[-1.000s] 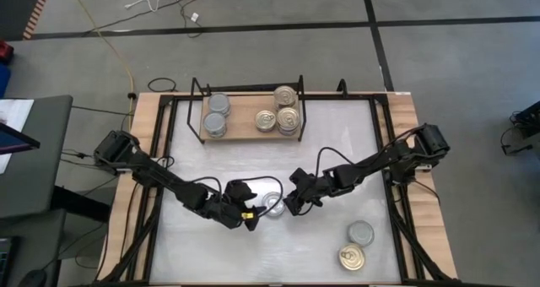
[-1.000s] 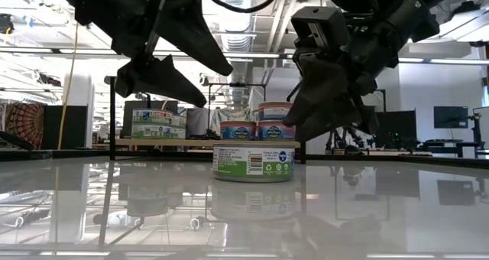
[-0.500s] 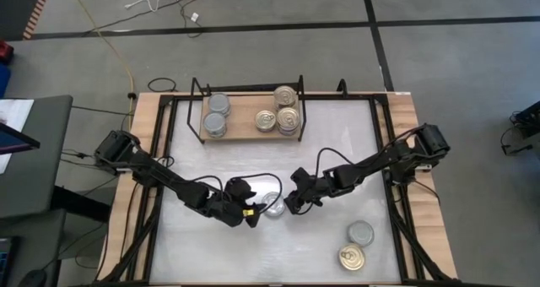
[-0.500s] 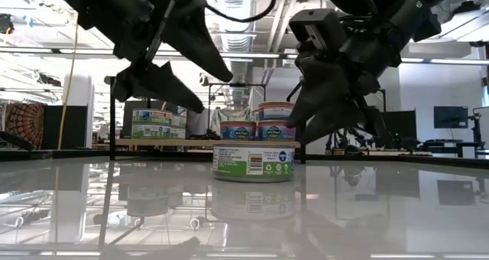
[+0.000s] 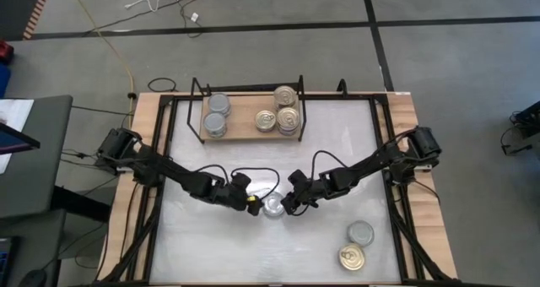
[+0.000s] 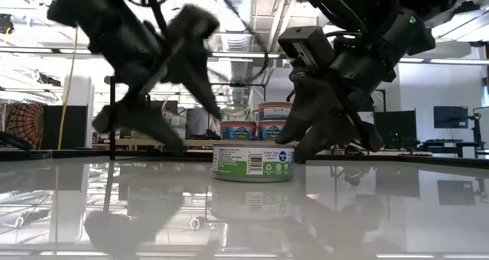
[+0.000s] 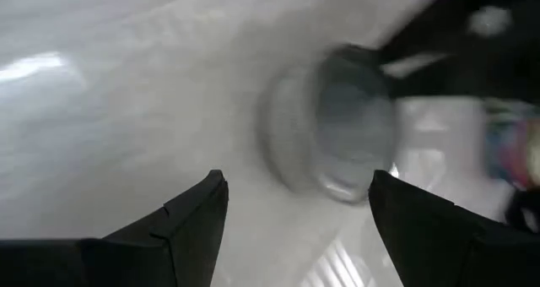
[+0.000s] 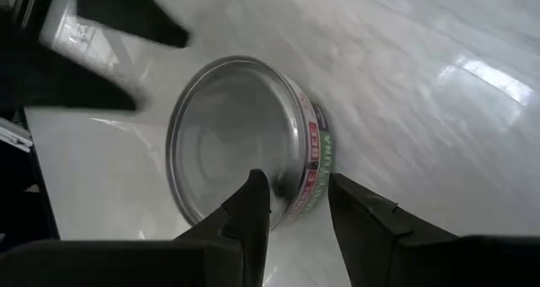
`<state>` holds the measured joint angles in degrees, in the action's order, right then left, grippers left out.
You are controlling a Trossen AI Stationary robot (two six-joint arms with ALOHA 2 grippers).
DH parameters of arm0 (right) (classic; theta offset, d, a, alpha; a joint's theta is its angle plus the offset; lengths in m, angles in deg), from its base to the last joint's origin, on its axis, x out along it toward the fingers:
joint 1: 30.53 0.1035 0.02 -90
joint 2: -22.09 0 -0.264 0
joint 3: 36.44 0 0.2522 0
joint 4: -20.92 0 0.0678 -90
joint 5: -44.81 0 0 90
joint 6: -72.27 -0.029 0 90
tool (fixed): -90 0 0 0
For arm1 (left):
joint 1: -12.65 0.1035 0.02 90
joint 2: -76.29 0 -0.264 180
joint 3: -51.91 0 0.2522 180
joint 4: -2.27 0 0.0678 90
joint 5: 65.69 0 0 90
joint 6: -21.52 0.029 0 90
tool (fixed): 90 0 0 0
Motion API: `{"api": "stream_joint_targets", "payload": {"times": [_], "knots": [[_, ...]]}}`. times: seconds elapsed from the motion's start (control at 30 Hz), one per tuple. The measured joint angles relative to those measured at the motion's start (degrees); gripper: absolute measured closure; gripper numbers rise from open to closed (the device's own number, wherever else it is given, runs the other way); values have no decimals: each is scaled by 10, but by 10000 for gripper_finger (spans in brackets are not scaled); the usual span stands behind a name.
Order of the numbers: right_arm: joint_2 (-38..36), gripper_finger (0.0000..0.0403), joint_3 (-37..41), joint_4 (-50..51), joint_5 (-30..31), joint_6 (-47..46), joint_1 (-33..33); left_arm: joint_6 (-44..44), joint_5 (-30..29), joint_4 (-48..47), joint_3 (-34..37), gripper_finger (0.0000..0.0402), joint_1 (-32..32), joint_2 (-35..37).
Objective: Stack canned seafood by type on shelf
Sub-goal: Put the green tuna can on the shelf
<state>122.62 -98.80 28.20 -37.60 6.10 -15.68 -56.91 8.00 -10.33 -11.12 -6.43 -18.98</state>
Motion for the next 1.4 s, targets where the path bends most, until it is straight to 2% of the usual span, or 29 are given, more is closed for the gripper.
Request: {"api": "stream_joint_targets", "payload": {"times": [0.17, 0.4, 0.7, 1.07, 1.27, 1.4], "knots": [[0, 255, 0, 0, 0, 0, 0, -62, -1, 19, 9, 127, 8, -12], [0, 255, 0, -2, -1, 2, 1, -73, -31, 29, 10, 127, 12, -14], [0, 255, 0, 2, -2, 7, 1, -76, -17, 33, 10, 125, 15, -14], [0, 255, 0, 2, -3, 3, 1, -71, 0, 31, 10, 56, 15, -14], [0, 271, 0, 1, -3, 0, 1, -136, 2, 33, 10, 55, 9, -14], [5, 284, 0, -5, -2, 0, -1, -145, 2, 33, 10, 54, 10, -14]]}}
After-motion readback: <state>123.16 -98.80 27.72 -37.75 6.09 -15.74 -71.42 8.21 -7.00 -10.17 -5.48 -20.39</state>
